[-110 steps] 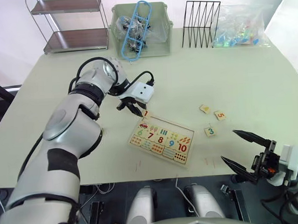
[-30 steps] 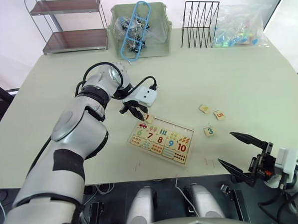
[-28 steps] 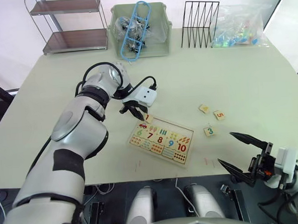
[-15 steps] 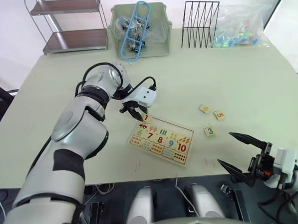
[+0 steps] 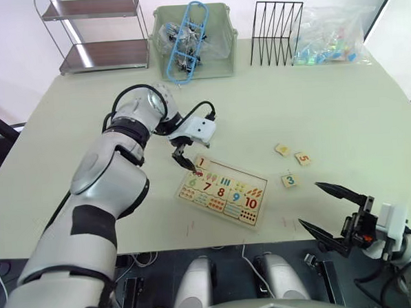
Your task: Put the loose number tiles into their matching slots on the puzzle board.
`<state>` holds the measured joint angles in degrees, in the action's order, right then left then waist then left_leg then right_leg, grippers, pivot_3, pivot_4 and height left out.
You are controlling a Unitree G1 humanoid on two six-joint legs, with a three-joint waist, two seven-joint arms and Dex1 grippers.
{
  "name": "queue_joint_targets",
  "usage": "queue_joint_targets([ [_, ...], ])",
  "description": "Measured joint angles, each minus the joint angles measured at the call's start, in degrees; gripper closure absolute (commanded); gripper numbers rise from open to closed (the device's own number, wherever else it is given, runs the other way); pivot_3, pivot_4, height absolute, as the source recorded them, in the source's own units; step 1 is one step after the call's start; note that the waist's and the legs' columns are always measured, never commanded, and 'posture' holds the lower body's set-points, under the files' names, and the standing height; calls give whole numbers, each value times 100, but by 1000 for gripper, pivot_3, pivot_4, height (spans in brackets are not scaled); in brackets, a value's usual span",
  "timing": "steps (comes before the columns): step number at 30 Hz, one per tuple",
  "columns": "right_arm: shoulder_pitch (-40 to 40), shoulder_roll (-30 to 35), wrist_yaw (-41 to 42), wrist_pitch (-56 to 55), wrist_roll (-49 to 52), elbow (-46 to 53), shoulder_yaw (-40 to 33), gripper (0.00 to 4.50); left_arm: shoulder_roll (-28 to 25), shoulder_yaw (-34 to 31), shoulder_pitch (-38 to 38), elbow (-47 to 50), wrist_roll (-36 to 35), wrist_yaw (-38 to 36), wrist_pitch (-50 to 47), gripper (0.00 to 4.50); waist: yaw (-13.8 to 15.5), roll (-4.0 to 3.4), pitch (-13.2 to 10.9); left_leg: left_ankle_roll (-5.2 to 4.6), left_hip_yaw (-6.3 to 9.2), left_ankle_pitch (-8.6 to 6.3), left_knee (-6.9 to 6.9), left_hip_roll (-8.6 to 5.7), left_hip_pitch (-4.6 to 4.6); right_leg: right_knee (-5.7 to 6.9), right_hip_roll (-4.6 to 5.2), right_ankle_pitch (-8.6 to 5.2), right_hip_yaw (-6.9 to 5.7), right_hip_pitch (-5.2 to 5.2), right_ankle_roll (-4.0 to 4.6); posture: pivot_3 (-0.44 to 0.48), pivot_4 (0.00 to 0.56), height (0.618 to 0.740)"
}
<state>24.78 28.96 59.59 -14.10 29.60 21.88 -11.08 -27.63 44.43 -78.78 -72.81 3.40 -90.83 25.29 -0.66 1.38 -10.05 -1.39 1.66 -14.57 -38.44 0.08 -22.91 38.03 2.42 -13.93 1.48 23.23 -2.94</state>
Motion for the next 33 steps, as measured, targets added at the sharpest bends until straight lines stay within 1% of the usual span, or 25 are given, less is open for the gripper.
queue_joint_targets([
  [5, 5, -1, -3, -1, 0, 0, 10, 0, -132, -256, 0, 18, -319, 0, -100, 24, -1, 0, 0, 0, 5, 0, 0, 0, 0, 1, 0, 0, 0, 0, 0, 0, 150, 739],
  [8, -37, -1, -4, 0, 0, 0, 11, 0, -321, -390, 20, 78, -565, 0, -271, 24, -8, 0, 0, 0, 12, 0, 0, 0, 1, 2, 0, 0, 0, 0, 0, 0, 150, 739],
  [12, -56, 0, -1, 0, 3, -1, 10, 0, -606, -639, 208, 197, -818, -1, -519, 24, -8, 0, 0, 0, 17, 0, 0, 2, 2, 3, 0, 0, 0, 0, 0, 0, 150, 739],
  [17, -81, 3, 10, 1, 14, -16, 9, 0, -832, -911, 532, 271, -884, -1, -690, 24, -2, 0, 0, 0, 18, 0, -1, 2, 2, 3, 0, 0, 0, 0, 1, 0, 150, 739],
  [18, -95, 7, 15, 2, 20, -34, 7, 0, -865, -984, 604, 282, -882, -1, -704, 522, 1, 0, 0, 0, 18, 0, -2, 2, 1, 3, 0, 1, -1, 0, 1, 0, 150, 739],
  [19, -101, 9, 18, 2, 26, -49, 7, 0, -882, -1025, 637, 294, -882, -1, -711, 766, 3, 0, 0, 0, 18, 0, -2, 2, 1, 3, 0, 1, -1, 0, 1, 0, 150, 739],
  [20, -106, 16, 29, 3, 36, -60, 4, 0, -906, -1064, 683, 315, -878, -1, -724, 1245, 5, 0, 0, 0, 17, 0, -3, 2, 1, 3, 0, 1, -1, 0, 1, 0, 150, 739],
  [21, -107, 33, 55, 3, 61, -71, 0, 0, -919, -1113, 742, 358, -865, -1, -746, 1870, 7, 0, 0, 0, 18, 0, -3, 1, 1, 3, 0, 1, -1, 0, 1, 0, 150, 739],
  [22, -106, 37, 60, 3, 64, -71, 0, 0, -918, -1122, 755, 364, -864, -1, -747, 2188, 8, 0, 0, 0, 18, 0, -3, 2, 1, 3, 1, 1, -1, -1, 1, 0, 150, 739],
  [23, -107, 50, 72, 3, 74, -71, -1, 0, -919, -1172, 809, 403, -854, -1, -752, 2794, 6, 0, 0, 0, 17, 0, -3, 1, 1, 3, 0, 1, -1, -1, 1, 0, 150, 739],
  [24, -105, 60, 77, 4, 80, -73, -4, 0, -912, -1225, 852, 436, -846, -1, -752, 3271, 5, 0, 0, 0, 18, 0, -3, 2, 1, 4, 1, 1, -1, 0, 1, 0, 150, 739],
  [26, -106, 80, 96, 5, 93, -73, -5, 0, -905, -1274, 951, 493, -808, -1, -751, 4103, 2, -1, 1, 0, 17, 0, -3, 1, 2, 4, 1, 1, 0, 0, 1, 0, 150, 739],
  [27, -103, 91, 107, 5, 99, -73, -5, 0, -894, -1297, 998, 502, -798, -1, -752, 4445, 2, -1, 1, 0, 18, 0, -3, 1, 2, 5, 0, 1, -1, -1, 1, 0, 150, 739],
  [33, -90, 116, 113, 10, 114, -73, -8, 0, -816, -1465, 1175, 596, -646, -1, -754, 4445, 4, -1, 1, 0, 17, 0, -3, 1, 2, 5, 0, 1, -1, 0, 1, 0, 150, 739],
])
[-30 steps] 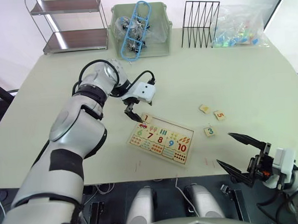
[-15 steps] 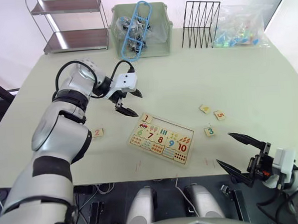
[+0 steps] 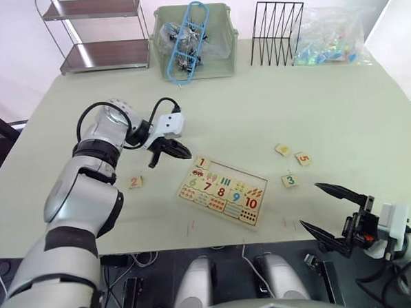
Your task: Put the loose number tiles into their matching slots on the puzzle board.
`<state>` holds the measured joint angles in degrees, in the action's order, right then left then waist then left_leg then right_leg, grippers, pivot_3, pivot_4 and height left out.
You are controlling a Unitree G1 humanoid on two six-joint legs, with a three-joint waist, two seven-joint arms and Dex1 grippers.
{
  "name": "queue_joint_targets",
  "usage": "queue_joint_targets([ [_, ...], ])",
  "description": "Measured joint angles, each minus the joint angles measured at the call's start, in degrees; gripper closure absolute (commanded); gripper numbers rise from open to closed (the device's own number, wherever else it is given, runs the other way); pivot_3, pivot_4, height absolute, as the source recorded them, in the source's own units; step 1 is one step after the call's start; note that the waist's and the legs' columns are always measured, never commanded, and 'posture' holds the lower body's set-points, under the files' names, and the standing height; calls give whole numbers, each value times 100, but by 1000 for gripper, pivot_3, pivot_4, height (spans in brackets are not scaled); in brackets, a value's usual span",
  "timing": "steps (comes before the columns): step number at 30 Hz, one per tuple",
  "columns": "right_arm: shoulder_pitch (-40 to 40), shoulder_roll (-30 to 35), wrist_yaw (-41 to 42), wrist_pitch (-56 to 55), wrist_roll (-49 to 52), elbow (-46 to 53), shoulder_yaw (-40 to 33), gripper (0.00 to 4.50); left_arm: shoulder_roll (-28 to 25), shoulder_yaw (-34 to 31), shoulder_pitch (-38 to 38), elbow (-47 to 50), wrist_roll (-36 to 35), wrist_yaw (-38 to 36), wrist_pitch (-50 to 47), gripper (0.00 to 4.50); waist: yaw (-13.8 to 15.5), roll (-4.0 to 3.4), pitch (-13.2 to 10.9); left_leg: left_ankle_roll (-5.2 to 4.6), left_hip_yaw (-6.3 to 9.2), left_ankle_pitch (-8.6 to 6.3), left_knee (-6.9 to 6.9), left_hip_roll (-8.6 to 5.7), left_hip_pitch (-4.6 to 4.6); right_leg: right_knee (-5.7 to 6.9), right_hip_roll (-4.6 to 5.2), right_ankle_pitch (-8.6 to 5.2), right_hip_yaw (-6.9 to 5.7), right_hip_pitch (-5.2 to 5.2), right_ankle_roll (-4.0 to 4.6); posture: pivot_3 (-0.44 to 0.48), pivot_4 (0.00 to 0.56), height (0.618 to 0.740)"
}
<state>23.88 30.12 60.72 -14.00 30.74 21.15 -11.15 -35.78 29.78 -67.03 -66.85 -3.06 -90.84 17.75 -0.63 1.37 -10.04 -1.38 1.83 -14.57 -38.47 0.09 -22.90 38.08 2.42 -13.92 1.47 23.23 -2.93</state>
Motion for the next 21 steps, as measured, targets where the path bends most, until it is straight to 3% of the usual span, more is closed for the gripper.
queue_joint_targets([
  [21, 115, 7, -115, 6, 2, 5, -57, 0, 318, -640, 22, -89, 742, 0, 3, 4445, -2, 0, 0, 0, -1, 0, 0, -1, 0, 0, 0, 0, 0, 0, 0, 0, 150, 739],
])
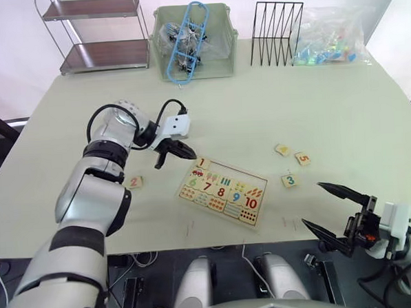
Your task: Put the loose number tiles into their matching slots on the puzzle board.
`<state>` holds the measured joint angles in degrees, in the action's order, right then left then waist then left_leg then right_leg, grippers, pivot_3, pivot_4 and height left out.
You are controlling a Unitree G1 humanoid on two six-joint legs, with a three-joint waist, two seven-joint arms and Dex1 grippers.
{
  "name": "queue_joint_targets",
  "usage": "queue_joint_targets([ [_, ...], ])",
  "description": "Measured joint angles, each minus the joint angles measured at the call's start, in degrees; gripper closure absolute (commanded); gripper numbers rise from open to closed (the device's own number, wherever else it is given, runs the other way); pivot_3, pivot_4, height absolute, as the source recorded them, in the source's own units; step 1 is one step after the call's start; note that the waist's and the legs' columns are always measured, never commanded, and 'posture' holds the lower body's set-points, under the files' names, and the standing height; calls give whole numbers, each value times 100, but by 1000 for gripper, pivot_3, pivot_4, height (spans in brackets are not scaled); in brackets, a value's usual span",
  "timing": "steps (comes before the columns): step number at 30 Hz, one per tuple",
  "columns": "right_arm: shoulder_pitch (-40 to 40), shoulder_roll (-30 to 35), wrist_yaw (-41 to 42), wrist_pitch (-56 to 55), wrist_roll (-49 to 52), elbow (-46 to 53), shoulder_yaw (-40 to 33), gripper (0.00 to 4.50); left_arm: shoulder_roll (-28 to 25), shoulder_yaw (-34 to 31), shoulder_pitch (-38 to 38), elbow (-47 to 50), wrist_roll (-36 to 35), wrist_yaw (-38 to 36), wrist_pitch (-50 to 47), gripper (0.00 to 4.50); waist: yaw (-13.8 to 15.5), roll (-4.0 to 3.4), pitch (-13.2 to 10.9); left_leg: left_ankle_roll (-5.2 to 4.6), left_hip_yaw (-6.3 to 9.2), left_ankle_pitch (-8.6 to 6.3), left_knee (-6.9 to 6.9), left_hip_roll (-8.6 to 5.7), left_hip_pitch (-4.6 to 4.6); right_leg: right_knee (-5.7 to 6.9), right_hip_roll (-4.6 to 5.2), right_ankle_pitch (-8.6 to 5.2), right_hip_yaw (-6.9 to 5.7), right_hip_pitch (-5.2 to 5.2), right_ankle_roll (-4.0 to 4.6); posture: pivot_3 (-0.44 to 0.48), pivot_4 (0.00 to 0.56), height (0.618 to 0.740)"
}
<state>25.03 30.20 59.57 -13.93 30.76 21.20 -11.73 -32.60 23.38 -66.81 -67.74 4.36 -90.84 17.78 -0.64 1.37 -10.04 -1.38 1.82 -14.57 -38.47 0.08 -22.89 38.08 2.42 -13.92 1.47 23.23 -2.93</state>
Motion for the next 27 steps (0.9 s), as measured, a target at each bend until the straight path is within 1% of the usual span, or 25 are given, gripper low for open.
queue_joint_targets([
  [19, 35, 0, 1, 0, 0, 2, 0, 0, 31, -259, 0, -106, 338, 0, 12, 4445, 1, 0, 0, 0, 0, 0, 0, 0, 0, 0, 0, 0, 0, 0, 0, 0, 150, 739],
  [27, 35, 0, 1, 0, 0, 1, 0, 0, 79, -266, 0, -161, 449, 1, 26, 4445, 0, 0, 0, 0, 0, 0, 0, 0, 0, 0, 0, 0, 0, 0, 0, 0, 150, 739],
])
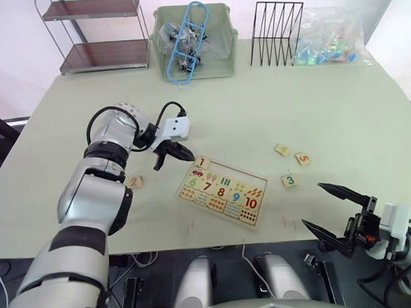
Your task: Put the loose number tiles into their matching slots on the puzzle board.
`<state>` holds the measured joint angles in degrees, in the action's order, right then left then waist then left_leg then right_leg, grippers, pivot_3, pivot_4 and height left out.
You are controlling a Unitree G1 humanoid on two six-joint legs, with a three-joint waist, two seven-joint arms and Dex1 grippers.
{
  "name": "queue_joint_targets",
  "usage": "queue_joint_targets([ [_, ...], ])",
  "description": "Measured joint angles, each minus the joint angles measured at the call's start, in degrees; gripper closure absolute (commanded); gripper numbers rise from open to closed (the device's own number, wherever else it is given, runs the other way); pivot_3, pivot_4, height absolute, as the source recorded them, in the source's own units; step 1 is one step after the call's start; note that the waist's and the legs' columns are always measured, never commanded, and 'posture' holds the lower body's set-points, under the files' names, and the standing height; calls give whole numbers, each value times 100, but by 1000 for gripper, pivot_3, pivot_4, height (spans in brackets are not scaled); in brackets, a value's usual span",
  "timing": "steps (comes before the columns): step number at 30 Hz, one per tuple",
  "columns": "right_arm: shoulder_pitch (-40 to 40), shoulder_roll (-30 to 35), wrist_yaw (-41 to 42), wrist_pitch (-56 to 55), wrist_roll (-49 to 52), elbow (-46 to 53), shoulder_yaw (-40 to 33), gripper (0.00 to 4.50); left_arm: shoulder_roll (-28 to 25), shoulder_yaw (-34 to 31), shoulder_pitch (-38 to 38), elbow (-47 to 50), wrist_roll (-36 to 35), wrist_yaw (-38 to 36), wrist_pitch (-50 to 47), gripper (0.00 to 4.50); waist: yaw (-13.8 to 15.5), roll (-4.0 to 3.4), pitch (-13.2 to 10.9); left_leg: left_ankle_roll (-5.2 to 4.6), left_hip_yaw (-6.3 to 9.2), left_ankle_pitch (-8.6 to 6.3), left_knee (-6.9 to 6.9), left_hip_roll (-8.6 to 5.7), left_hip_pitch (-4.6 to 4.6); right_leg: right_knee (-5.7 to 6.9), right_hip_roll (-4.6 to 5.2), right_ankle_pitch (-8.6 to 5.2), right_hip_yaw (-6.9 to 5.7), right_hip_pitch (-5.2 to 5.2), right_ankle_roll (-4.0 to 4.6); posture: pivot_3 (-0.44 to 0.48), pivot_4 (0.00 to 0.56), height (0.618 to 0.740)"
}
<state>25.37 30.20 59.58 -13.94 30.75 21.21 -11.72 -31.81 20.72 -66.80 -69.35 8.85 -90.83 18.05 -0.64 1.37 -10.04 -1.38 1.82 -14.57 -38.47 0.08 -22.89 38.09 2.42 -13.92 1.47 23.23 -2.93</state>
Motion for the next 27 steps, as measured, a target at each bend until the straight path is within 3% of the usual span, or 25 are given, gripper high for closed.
queue_joint_targets([
  [27, 59, -1, -2, -5, -5, 0, 0, 0, 105, -125, 5, -112, 116, 7, 55, 4445, 1, 0, 0, 0, 0, 0, 0, 0, 0, 0, 0, 0, 0, 0, 0, 0, 150, 739],
])
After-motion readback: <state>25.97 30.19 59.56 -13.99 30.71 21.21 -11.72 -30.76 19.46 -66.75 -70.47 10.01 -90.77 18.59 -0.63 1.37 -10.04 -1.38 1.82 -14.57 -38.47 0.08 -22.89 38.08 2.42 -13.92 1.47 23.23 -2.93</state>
